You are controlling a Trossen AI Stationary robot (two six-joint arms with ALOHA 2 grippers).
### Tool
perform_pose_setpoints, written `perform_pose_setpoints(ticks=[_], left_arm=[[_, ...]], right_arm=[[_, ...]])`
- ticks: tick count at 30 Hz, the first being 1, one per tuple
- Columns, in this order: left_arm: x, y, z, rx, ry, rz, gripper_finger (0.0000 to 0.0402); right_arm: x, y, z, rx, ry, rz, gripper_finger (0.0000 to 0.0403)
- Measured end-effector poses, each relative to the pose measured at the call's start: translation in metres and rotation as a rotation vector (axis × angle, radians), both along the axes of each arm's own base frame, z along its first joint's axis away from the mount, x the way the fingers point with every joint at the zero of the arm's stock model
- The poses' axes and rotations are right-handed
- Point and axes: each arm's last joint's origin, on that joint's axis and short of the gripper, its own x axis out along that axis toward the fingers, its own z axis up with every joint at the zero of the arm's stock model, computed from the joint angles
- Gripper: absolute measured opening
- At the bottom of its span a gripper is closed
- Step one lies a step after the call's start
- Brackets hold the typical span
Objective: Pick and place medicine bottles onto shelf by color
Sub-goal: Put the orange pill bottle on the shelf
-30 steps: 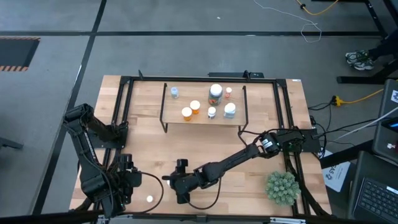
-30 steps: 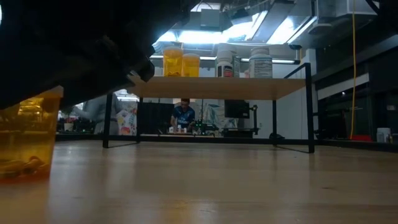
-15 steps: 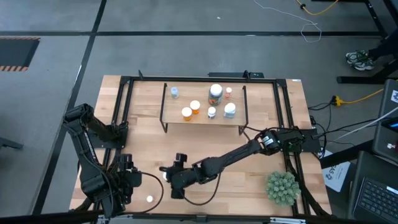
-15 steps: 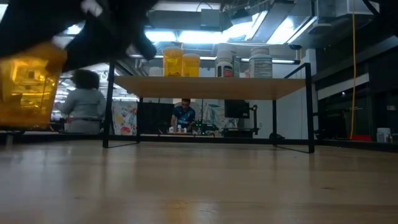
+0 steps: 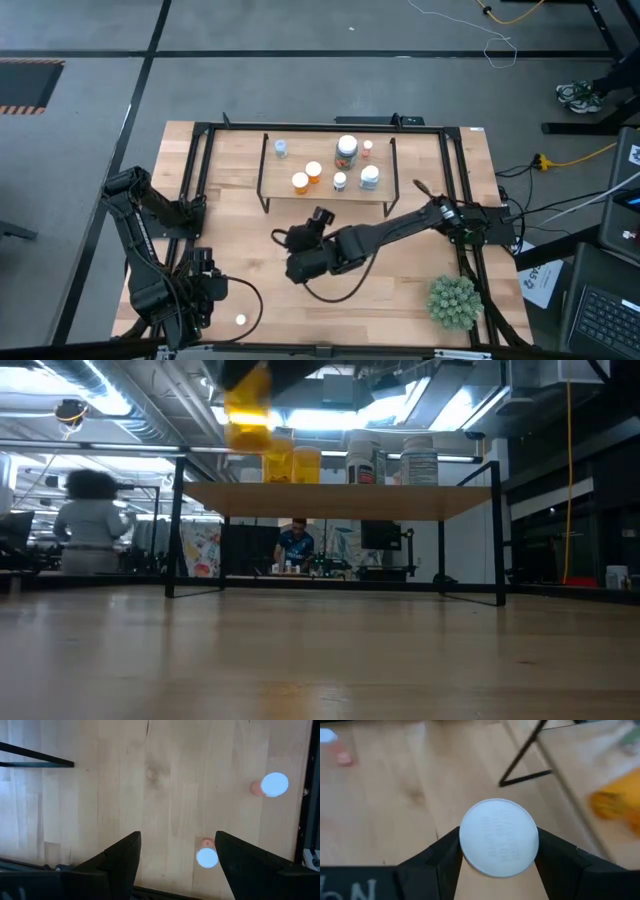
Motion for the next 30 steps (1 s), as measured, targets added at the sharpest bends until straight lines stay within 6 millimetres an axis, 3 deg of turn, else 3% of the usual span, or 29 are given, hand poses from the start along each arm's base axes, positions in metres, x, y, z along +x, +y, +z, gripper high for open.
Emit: perform_pose_setpoints(ticks=[12, 18, 25, 30], left_arm=[[0.0, 0.0, 0.0, 0.002, 0.002, -0.007, 0.025], [0.0, 0.0, 0.0, 0.006, -0.006, -0.007, 0.025], [0.001, 0.0, 0.0, 0.02, -0.03, -0.006, 0.025], [0.001, 0.001, 0.001, 0.026, -0.041, -0.007, 0.025]], right_arm=[[-0.057, -0.028, 0.073, -0.203, -0.052, -0.185, 0.0218], [-0.096, -0.049, 0.104, -0.255, -0.072, -0.313, 0.0218], [-0.115, -0.073, 0.131, -0.276, -0.14, -0.372, 0.0218], [-0.115, -0.097, 0.136, -0.279, -0.13, -0.425, 0.0218]])
